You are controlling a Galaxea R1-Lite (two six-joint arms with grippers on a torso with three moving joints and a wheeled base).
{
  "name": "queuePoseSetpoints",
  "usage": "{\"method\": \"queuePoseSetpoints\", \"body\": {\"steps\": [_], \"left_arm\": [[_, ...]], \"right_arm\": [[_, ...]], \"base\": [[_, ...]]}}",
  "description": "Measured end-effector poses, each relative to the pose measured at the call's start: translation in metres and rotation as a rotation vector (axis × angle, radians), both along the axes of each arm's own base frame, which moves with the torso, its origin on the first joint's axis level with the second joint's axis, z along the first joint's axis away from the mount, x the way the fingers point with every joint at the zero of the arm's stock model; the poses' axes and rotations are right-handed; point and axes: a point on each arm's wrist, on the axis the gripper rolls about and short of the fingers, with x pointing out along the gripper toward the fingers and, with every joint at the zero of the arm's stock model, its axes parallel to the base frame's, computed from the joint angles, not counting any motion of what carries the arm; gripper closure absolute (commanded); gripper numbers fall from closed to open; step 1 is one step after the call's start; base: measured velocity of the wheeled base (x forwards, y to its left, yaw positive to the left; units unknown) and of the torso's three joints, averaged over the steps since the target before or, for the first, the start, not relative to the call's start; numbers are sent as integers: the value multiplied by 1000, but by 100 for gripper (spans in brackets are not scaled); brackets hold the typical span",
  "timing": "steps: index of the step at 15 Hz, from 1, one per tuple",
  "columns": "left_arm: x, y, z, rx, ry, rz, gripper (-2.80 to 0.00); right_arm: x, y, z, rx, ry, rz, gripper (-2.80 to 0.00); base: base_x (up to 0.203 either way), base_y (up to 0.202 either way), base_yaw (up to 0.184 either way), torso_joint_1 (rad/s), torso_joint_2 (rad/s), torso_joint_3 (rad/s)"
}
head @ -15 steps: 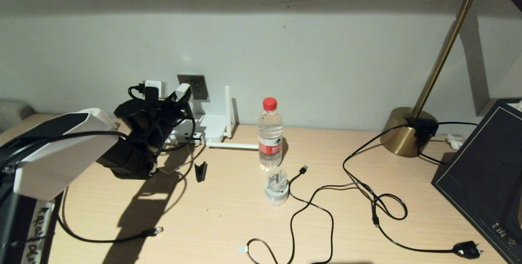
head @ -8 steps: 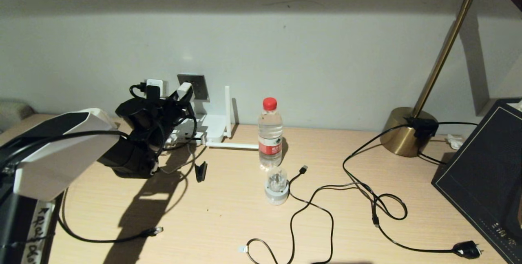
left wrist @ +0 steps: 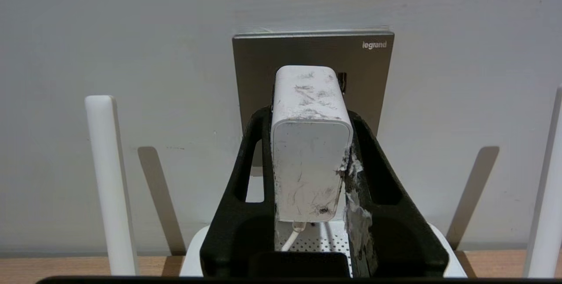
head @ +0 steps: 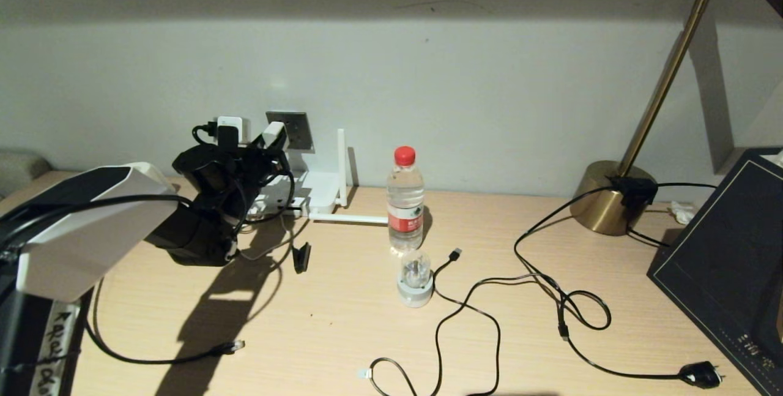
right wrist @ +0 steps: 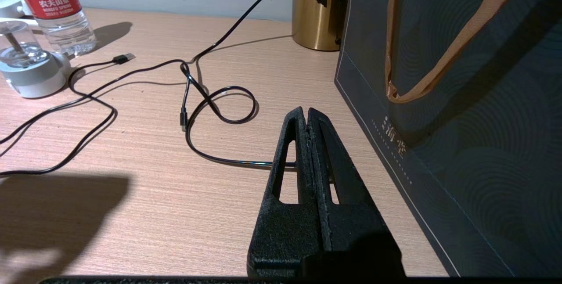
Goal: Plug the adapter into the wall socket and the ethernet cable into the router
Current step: Align plug and socket, then plug plug into socket
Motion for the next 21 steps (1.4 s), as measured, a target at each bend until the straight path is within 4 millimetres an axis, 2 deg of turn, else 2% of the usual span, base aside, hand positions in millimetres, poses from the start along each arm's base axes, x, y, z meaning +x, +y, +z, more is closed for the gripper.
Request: {"method": "queuePoseSetpoints", "body": {"steps": [10, 21], "left_arm": [[-1, -20, -5, -44, 23, -13, 0], [0, -19, -9, -53, 29, 15, 0]], "right_arm": [[0, 0, 0, 0, 0, 0, 0], [0, 0, 0, 0, 0, 0, 0]], "base": [[0, 0, 0, 0, 0, 0], [0, 0, 0, 0, 0, 0]]}}
